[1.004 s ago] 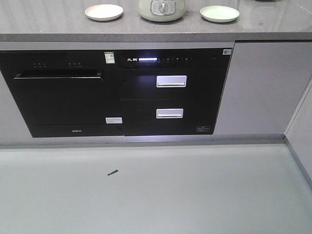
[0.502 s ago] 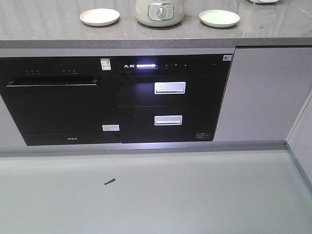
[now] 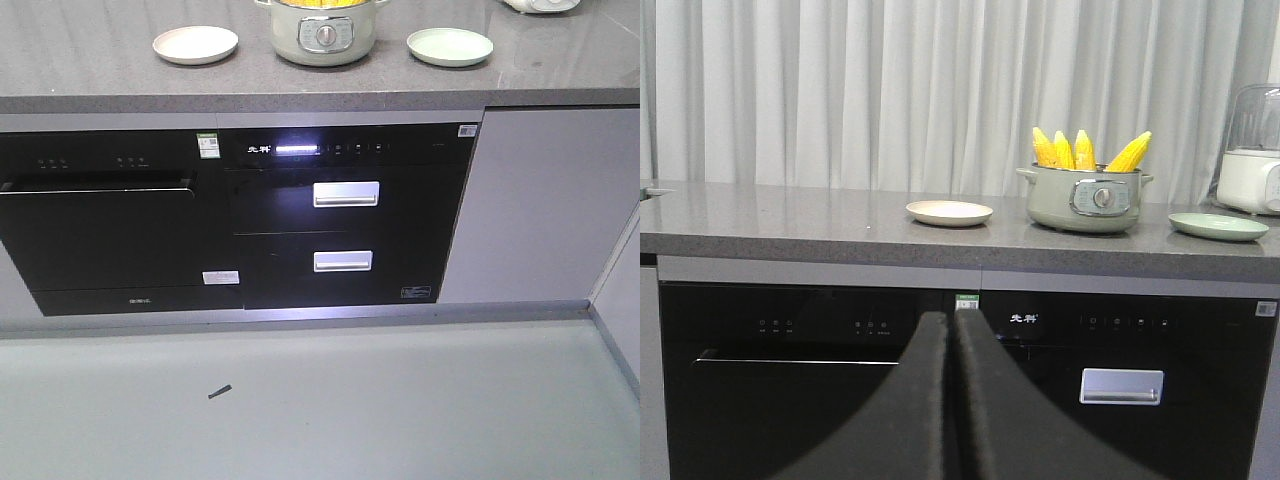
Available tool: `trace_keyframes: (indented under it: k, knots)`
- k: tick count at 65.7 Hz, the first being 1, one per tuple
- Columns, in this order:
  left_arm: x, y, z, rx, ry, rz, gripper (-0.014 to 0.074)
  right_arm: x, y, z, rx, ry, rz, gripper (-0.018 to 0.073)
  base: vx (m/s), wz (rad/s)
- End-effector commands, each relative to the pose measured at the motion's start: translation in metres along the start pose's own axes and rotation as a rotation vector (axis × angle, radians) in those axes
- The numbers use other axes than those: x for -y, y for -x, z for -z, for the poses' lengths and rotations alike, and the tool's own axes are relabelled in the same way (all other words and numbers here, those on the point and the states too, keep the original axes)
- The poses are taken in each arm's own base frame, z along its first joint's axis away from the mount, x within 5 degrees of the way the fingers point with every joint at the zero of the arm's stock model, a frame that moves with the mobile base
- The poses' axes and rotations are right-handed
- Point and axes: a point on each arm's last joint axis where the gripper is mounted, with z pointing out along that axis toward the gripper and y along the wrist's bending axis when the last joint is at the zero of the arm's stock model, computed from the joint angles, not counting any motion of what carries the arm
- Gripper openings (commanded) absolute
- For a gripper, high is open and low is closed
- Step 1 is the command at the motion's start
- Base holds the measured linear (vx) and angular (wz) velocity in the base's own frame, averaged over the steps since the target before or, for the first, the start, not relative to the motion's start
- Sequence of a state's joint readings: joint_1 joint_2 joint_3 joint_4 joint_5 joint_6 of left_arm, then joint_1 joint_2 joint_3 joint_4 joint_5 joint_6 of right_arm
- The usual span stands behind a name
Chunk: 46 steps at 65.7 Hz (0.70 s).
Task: Distribute corn equally
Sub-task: 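Drive the base forward toward the counter with the corn pot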
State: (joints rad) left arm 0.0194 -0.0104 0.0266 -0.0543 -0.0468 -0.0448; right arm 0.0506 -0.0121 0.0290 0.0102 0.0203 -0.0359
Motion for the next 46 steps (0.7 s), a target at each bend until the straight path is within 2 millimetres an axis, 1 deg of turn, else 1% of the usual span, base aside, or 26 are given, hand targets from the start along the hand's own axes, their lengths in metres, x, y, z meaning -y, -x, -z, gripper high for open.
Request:
trace_keyframes:
  k: [1,46]
  knots:
    - [0.0002,0.0023,0.0013,0.069,-0.01,0.011,-0.0006,0.0002,0.0045,0.0001,0.068,-0.003,0.016,-0.0006,0.12,-0.02]
    - [0.0002,0.0023,0.0013,0.069,-0.01,0.011,-0.0006,0.0002,0.0045,0.0001,0.068,-0.003,0.016,-0.0006,0.12,-0.04]
